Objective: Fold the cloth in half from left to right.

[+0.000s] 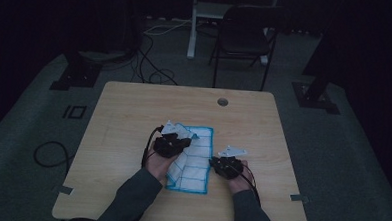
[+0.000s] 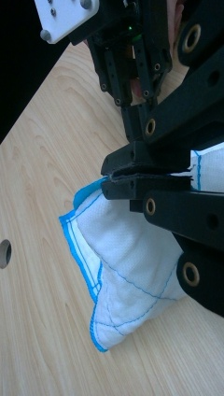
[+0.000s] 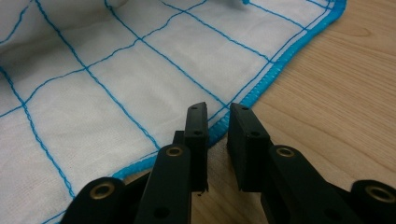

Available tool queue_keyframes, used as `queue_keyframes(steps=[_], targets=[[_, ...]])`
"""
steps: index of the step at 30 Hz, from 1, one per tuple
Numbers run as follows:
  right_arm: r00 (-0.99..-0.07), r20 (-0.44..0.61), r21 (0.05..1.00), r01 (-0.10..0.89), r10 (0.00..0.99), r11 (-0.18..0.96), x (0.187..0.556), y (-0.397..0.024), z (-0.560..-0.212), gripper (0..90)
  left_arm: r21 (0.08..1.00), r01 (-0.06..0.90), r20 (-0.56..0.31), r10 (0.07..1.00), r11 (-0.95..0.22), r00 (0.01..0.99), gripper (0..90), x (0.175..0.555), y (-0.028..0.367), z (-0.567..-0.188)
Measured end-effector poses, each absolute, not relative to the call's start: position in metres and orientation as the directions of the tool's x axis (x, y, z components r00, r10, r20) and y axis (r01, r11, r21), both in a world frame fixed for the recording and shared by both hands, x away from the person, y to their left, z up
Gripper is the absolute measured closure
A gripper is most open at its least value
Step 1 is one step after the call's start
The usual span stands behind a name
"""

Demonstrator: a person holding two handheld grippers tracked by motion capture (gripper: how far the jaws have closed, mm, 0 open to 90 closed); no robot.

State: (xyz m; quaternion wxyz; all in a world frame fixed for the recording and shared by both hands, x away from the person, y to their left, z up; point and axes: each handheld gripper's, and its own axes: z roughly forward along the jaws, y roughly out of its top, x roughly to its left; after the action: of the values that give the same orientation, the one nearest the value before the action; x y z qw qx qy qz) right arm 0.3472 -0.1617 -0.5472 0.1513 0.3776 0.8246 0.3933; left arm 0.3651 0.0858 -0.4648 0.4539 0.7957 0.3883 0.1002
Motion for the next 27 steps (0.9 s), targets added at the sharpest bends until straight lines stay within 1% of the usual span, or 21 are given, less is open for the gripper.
queue_keyframes(steps=[20, 27], targets=[[-0.669, 0.051, 0.764, 0.505, 0.742, 0.402, 0.347, -0.162, -0.547, 78.4, 0.782, 0.543, -0.205, 0.698, -0.304, 0.686, 87.9, 0.371, 0.065, -0.478], [-0.662, 0.037, 0.764, 0.501, 0.748, 0.406, 0.346, -0.163, -0.546, 78.7, 0.771, 0.545, -0.191, 0.695, -0.331, 0.693, 87.9, 0.375, 0.056, -0.487]])
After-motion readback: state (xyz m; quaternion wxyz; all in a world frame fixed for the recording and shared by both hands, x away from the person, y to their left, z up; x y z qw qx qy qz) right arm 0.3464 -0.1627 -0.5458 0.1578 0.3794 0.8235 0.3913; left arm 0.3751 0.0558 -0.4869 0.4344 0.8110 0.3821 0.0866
